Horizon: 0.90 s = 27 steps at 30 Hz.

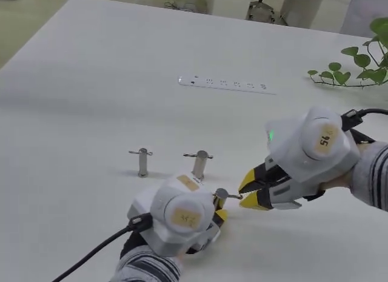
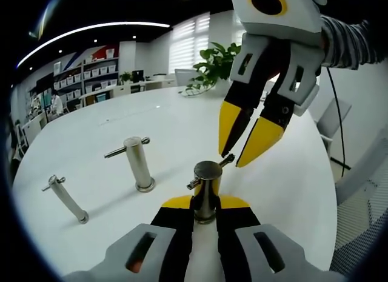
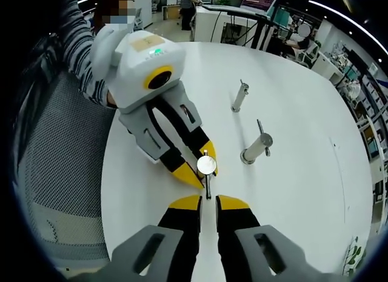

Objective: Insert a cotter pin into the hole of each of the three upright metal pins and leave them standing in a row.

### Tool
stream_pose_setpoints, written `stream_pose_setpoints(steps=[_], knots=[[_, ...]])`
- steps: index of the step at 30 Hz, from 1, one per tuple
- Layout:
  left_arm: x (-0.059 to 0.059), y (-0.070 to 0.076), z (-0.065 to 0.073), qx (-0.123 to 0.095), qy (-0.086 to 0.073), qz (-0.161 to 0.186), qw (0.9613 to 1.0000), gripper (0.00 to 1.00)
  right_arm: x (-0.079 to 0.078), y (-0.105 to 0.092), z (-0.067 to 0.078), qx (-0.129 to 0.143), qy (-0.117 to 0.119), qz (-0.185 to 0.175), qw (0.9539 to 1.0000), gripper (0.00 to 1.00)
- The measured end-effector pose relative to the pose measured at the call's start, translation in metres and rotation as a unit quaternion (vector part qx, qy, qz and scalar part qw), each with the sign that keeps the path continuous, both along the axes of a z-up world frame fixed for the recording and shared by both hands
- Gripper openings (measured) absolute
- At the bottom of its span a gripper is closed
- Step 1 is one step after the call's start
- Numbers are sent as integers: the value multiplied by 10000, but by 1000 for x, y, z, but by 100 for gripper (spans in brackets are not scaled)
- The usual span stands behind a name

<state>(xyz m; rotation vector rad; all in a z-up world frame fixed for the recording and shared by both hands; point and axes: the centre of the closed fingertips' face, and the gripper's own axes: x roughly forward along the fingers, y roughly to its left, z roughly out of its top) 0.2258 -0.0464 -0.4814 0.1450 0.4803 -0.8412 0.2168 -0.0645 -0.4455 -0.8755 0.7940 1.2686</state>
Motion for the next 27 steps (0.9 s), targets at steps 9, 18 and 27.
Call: stream_pose_setpoints(steps=[9,18,27], knots=[[0,0,-1,-30,41,26,10000,10,-3,4,-1,64,62,-11,10000,0],[0,0,-2,-39,44,54,10000,10,-3,13,-1,52,-53,168,9998,0],[0,0,-2,-49,44,96,9999,10,-3,20,-1,132,-91,248,9996,0]])
